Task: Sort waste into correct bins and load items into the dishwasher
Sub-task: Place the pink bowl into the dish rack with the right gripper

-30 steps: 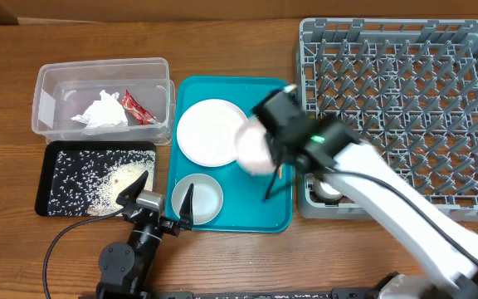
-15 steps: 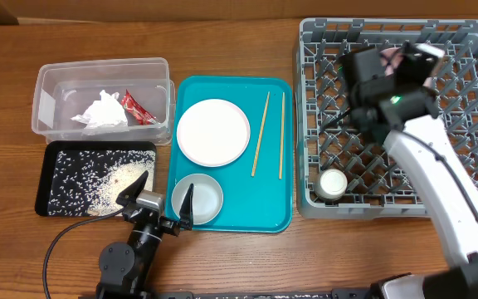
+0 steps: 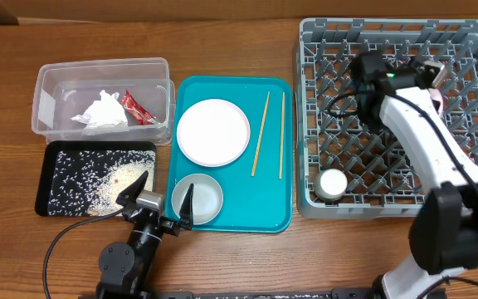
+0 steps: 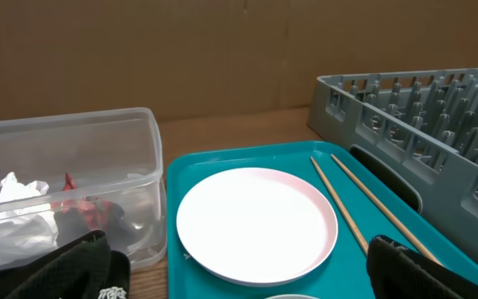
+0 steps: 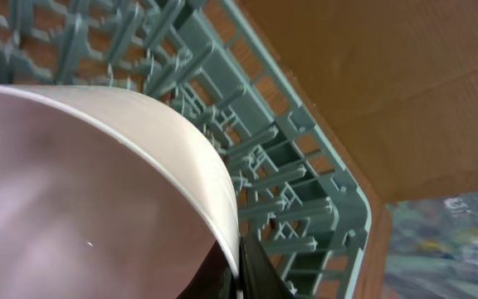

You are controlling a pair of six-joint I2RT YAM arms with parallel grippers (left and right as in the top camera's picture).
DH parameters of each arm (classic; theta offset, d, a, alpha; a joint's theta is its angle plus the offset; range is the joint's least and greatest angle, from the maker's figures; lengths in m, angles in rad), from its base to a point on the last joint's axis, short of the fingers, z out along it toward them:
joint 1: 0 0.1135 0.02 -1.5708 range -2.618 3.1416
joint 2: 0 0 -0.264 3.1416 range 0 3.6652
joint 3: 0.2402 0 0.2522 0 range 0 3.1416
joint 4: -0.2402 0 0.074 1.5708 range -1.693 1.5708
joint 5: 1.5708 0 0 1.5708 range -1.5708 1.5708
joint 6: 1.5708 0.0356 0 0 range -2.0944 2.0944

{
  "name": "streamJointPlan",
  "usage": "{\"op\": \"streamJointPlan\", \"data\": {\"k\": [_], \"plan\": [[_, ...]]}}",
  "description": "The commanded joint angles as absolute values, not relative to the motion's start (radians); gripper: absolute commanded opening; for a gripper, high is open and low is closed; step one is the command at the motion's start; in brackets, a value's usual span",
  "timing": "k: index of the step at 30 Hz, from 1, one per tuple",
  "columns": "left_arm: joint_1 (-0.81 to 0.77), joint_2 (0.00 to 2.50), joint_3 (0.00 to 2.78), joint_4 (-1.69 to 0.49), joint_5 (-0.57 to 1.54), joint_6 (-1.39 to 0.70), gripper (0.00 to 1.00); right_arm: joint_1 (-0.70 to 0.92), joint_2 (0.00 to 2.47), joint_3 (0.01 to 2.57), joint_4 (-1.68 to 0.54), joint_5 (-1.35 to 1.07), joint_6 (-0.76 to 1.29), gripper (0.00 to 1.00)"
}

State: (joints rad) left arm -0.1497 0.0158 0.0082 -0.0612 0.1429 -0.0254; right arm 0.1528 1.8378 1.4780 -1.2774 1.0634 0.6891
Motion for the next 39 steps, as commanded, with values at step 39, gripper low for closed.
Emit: {"op": "streamJointPlan", "data": {"k": [39], "plan": [[-0.144, 0.011, 0.005, -0.063, 0.15, -0.025, 1.0, 0.329, 1.86, 1.353, -1.338, 1.071, 0.838, 0.04]]}}
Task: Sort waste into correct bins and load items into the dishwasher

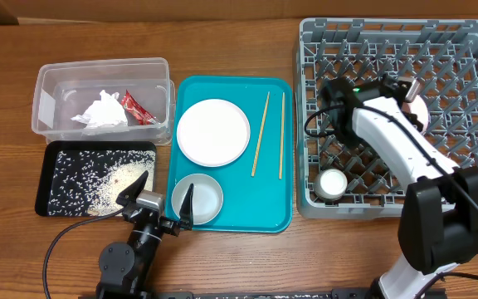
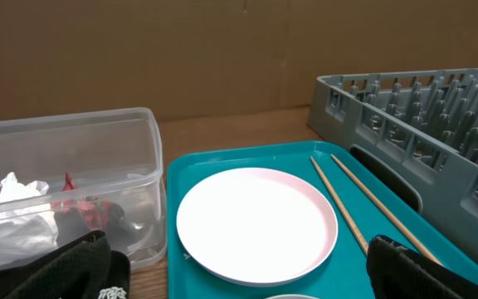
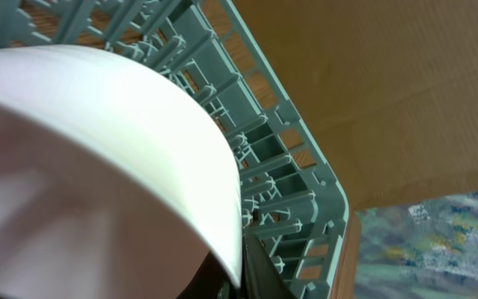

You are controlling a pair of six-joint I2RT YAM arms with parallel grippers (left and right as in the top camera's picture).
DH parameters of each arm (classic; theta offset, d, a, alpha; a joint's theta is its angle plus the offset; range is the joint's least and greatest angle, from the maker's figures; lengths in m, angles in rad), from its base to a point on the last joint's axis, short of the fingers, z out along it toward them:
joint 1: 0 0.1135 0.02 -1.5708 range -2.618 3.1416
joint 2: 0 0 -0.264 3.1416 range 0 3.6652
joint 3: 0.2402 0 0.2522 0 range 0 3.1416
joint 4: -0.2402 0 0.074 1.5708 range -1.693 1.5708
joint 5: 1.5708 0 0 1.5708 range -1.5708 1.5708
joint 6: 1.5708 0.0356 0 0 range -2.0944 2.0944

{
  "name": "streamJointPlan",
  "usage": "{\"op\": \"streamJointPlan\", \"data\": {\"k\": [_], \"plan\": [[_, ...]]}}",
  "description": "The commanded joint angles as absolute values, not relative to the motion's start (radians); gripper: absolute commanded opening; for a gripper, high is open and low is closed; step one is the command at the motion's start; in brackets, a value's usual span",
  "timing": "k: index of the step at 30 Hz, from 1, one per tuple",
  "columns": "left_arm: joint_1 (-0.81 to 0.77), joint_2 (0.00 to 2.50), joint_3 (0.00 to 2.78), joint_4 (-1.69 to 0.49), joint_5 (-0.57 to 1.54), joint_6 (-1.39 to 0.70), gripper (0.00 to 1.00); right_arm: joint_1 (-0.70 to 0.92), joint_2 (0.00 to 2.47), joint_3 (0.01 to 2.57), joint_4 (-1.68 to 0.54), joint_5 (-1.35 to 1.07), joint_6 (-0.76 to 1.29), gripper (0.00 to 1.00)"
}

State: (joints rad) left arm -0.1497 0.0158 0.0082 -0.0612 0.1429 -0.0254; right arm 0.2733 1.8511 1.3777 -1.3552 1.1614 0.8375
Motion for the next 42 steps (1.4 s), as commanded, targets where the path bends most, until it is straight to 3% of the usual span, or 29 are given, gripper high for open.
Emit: {"op": "streamJointPlan", "data": {"k": [1, 7, 11, 17, 21, 28, 32, 35, 39, 42], "plan": [[-0.144, 0.011, 0.005, -0.063, 0.15, -0.025, 1.0, 0.342, 1.86, 1.353, -1.338, 1.071, 0.838, 0.04], [-0.144, 0.011, 0.005, -0.063, 0.15, -0.025, 1.0, 0.386, 1.86, 1.353, -1.345, 1.071, 0.838, 0.13], [-0.144, 0.011, 0.005, -0.063, 0.15, -0.025, 1.0, 0.386, 1.859, 1.372, -1.38, 1.053, 0.842, 0.3], [-0.144, 0.011, 0.005, -0.064, 0.15, -0.025, 1.0, 0.386, 1.856, 1.46, -1.482, 1.029, 0.945, 0.31], [-0.144, 0.011, 0.005, -0.063, 0.15, -0.025, 1.0, 0.389, 1.837, 1.509, -1.556, 0.994, 1.039, 0.4], [-0.144, 0.011, 0.005, -0.063, 0.15, -0.025, 1.0, 0.474, 1.721, 1.593, -1.557, 0.896, 0.991, 0.7], [-0.144, 0.011, 0.005, -0.063, 0.15, -0.025, 1.0, 0.569, 1.651, 1.598, -1.418, 0.712, 0.711, 0.71], [-0.144, 0.011, 0.005, -0.063, 0.15, -0.025, 1.0, 0.638, 1.645, 1.596, -1.292, 0.415, 0.52, 0.72], [-0.144, 0.011, 0.005, -0.064, 0.15, -0.025, 1.0, 0.686, 1.66, 1.542, -1.121, 0.068, 0.494, 0.69], [-0.144, 0.011, 0.005, -0.063, 0.15, -0.025, 1.0, 0.721, 1.699, 1.46, -1.002, -0.082, 0.606, 0.64]]}}
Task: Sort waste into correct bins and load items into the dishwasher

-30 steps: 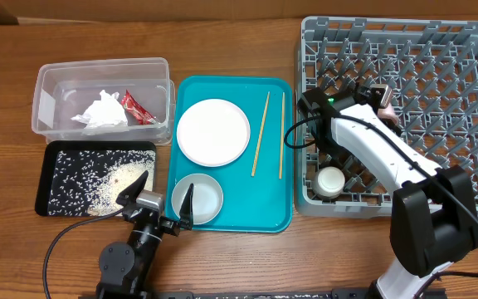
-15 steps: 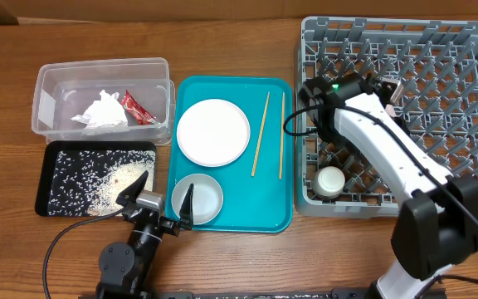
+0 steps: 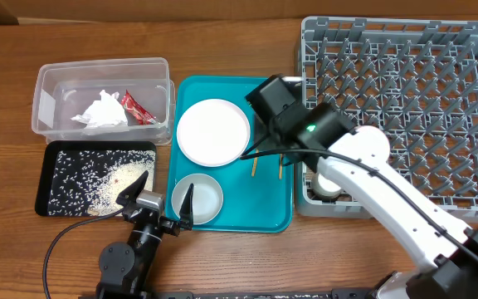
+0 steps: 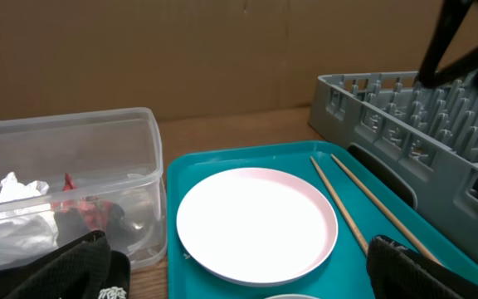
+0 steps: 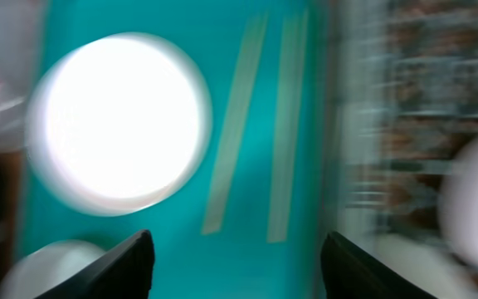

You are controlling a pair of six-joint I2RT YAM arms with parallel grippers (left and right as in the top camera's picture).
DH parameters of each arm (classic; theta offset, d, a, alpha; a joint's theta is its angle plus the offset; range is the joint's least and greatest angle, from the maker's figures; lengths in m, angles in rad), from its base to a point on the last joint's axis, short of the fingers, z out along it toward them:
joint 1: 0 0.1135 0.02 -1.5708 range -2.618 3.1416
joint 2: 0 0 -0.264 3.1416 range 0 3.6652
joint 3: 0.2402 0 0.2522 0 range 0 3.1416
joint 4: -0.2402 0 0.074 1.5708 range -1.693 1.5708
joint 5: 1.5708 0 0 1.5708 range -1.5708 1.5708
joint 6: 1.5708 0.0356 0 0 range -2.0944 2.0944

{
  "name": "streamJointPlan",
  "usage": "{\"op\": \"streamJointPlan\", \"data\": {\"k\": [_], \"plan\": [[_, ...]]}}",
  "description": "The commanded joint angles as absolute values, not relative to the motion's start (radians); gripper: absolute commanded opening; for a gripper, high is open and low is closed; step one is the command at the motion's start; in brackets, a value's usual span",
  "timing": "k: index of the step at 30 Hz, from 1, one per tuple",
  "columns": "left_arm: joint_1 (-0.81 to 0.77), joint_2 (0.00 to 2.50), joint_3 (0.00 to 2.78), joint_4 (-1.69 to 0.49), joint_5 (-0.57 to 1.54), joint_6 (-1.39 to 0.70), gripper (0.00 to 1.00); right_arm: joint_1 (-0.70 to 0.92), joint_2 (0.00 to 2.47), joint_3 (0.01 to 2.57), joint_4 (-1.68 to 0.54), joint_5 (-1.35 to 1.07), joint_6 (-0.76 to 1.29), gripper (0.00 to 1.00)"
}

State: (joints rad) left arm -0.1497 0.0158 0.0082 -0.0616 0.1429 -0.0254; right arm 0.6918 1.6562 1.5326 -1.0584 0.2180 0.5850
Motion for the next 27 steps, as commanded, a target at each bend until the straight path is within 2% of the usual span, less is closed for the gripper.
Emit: {"op": "streamJointPlan", "data": {"k": [1, 8, 13, 17, 19, 21, 23, 25, 27], "plan": [[-0.144, 0.011, 0.005, -0.064, 0.15, -0.025, 1.0, 0.733, 1.716, 1.436, -0.981, -0.104, 0.64, 0.63], [-0.144, 0.011, 0.005, -0.063, 0.15, -0.025, 1.0, 0.83, 1.851, 1.341, -0.852, -0.269, 0.685, 0.53], [-0.144, 0.011, 0.005, -0.063, 0.15, -0.025, 1.0, 0.915, 1.904, 1.341, -0.851, -0.144, 0.784, 0.49], [-0.144, 0.011, 0.005, -0.063, 0.15, -0.025, 1.0, 0.92, 1.917, 1.341, -0.849, -0.102, 0.823, 0.47], [-0.144, 0.011, 0.005, -0.063, 0.15, -0.025, 1.0, 0.918, 1.917, 1.341, -0.845, -0.102, 0.824, 0.29], [-0.144, 0.011, 0.005, -0.063, 0.15, -0.025, 1.0, 0.918, 1.919, 1.341, -0.847, -0.102, 0.823, 0.17], [-0.144, 0.011, 0.005, -0.063, 0.15, -0.025, 1.0, 0.918, 1.921, 1.341, -0.85, -0.099, 0.824, 0.08], [-0.144, 0.011, 0.005, -0.064, 0.15, -0.025, 1.0, 0.914, 1.921, 1.341, -0.855, -0.088, 0.823, 0.04], [-0.144, 0.011, 0.005, -0.063, 0.15, -0.025, 1.0, 0.908, 1.919, 1.342, -0.865, -0.07, 0.824, 0.04]]}}
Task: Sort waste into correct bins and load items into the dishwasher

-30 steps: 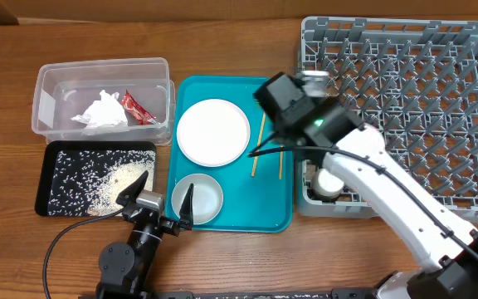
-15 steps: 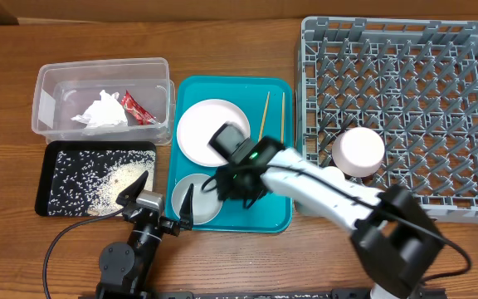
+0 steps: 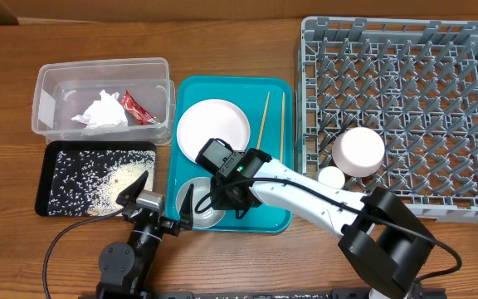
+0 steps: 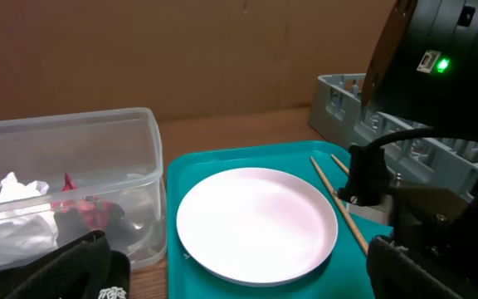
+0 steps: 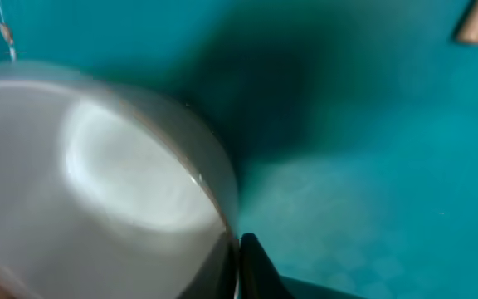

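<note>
A small white bowl (image 3: 191, 199) sits at the front of the teal tray (image 3: 272, 214). My right gripper (image 3: 212, 199) is down on it, shut on the rim of that bowl (image 5: 123, 191), as the right wrist view of the right gripper (image 5: 235, 249) shows. Further back on the tray lie a white plate (image 3: 213, 129) and two chopsticks (image 3: 263, 115). Another white bowl (image 3: 362, 149) and a white cup (image 3: 332, 177) rest in the grey dish rack (image 3: 471, 50). My left gripper (image 3: 163, 199) stands open and empty at the tray's front left. Its view shows the plate (image 4: 256, 223).
A clear bin (image 3: 56, 79) at the back left holds a crumpled tissue (image 3: 102, 110) and a red wrapper (image 3: 137, 106). In front of it lies a black tray (image 3: 52, 203) scattered with rice. My right arm lies across the tray's front right.
My right gripper was open above the chopsticks and plate. Now it is down at the tray's front, shut on the small bowl's rim. The other bowl shows in the rack.
My right gripper first held a white bowl over the rack's back right, then held it lower among the prongs. Afterwards it was open and empty over the tray. Now that bowl rests in the rack and the gripper grips the tray's small bowl. The left arm stayed still.
</note>
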You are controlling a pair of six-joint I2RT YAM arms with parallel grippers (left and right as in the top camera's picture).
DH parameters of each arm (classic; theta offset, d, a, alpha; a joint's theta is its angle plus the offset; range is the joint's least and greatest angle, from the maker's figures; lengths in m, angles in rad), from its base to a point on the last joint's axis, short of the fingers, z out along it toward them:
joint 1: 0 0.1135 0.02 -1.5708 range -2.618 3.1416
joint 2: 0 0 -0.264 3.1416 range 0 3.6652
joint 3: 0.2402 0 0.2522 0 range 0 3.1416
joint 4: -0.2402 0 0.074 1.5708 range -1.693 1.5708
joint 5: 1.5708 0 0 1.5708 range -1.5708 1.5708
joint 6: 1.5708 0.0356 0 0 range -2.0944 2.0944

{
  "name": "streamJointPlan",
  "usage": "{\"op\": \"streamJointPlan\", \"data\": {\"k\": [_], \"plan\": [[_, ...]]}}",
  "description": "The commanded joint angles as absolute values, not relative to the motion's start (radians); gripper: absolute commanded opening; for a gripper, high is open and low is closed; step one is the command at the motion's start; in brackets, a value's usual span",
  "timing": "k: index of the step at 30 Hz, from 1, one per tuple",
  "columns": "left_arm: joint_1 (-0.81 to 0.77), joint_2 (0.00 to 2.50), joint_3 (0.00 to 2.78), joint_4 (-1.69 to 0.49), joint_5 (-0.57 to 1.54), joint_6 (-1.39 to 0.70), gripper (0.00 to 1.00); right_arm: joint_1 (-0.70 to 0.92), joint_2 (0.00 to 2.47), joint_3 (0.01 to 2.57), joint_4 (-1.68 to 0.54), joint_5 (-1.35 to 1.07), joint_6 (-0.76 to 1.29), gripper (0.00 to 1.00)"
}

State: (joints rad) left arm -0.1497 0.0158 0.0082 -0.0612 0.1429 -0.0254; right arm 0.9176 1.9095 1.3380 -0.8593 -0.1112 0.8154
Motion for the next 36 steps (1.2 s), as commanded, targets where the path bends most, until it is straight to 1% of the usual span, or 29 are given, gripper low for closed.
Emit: {"op": "streamJointPlan", "data": {"k": [1, 7, 10, 15, 16, 17, 19, 23, 26, 33, 36], "plan": [[-0.144, 0.011, 0.005, -0.063, 0.15, -0.025, 1.0, 0.9, 1.919, 1.342, -0.871, -0.06, 0.823, 0.04], [-0.144, 0.011, 0.005, -0.063, 0.15, -0.025, 1.0, 0.844, 1.841, 1.345, -0.926, 0.027, 0.787, 0.04], [-0.144, 0.011, 0.005, -0.064, 0.15, -0.025, 1.0, 0.805, 1.747, 1.374, -1.005, 0.188, 0.785, 0.04], [-0.144, 0.011, 0.005, -0.063, 0.15, -0.025, 1.0, 0.677, 1.539, 1.409, -1.082, 0.648, 0.785, 0.04], [-0.144, 0.011, 0.005, -0.063, 0.15, -0.025, 1.0, 0.626, 1.482, 1.409, -1.08, 0.806, 0.782, 0.04], [-0.144, 0.011, 0.005, -0.064, 0.15, -0.025, 1.0, 0.595, 1.455, 1.409, -1.079, 0.896, 0.77, 0.04], [-0.144, 0.011, 0.005, -0.064, 0.15, -0.025, 1.0, 0.536, 1.421, 1.409, -1.071, 1.057, 0.731, 0.04], [-0.144, 0.011, 0.005, -0.063, 0.15, -0.025, 1.0, 0.426, 1.425, 1.408, -1.065, 1.27, 0.647, 0.04], [-0.144, 0.011, 0.005, -0.063, 0.15, -0.025, 1.0, 0.35, 1.457, 1.408, -1.065, 1.343, 0.582, 0.04], [-0.144, 0.011, 0.005, -0.064, 0.15, -0.025, 1.0, 0.17, 1.591, 1.407, -1.061, 1.336, 0.582, 0.04], [-0.144, 0.011, 0.005, -0.063, 0.15, -0.025, 1.0, 0.121, 1.656, 1.407, -1.042, 1.314, 0.564, 0.04]]}}
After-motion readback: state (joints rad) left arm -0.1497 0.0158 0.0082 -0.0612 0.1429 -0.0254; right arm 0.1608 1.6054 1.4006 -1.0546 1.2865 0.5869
